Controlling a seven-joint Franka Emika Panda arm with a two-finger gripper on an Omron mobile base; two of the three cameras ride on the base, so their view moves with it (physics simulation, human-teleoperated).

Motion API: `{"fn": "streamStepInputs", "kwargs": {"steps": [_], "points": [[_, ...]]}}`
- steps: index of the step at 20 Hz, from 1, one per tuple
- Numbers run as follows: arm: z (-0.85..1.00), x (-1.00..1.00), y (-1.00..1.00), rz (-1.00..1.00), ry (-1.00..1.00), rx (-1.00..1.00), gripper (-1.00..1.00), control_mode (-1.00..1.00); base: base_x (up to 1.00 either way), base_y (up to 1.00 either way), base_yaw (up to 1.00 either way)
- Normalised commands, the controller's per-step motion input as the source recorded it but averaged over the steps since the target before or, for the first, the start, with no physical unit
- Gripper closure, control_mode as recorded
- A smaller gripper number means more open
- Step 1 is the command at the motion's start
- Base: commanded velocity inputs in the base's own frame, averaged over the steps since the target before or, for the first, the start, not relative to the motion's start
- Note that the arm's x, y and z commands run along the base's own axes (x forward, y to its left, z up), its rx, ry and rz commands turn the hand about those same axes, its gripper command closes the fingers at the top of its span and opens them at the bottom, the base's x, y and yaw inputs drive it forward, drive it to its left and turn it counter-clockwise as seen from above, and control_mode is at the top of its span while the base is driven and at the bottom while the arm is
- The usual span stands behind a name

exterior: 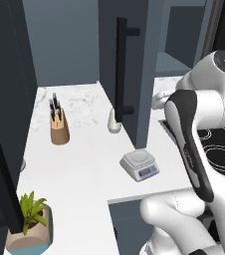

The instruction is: Pick the canned food and place it on the digital scale for weighing, and close the cabinet.

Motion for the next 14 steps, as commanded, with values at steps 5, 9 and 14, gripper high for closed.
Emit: {"fn": "streamStepInputs", "kwargs": {"steps": [5, 9, 14], "points": [[0.53, 0.0, 0.0, 0.01, -0.17, 0.01, -1.0, -1.0, 0.0, 0.0, 0.0], [0.37, 0.15, 0.0, 0.03, -0.09, 0.05, -1.0, -1.0, 0.0, 0.0, 0.0], [0.16, 0.28, 0.0, 0.03, -0.04, 0.04, -1.0, -1.0, 0.0, 0.0, 0.0]]}}
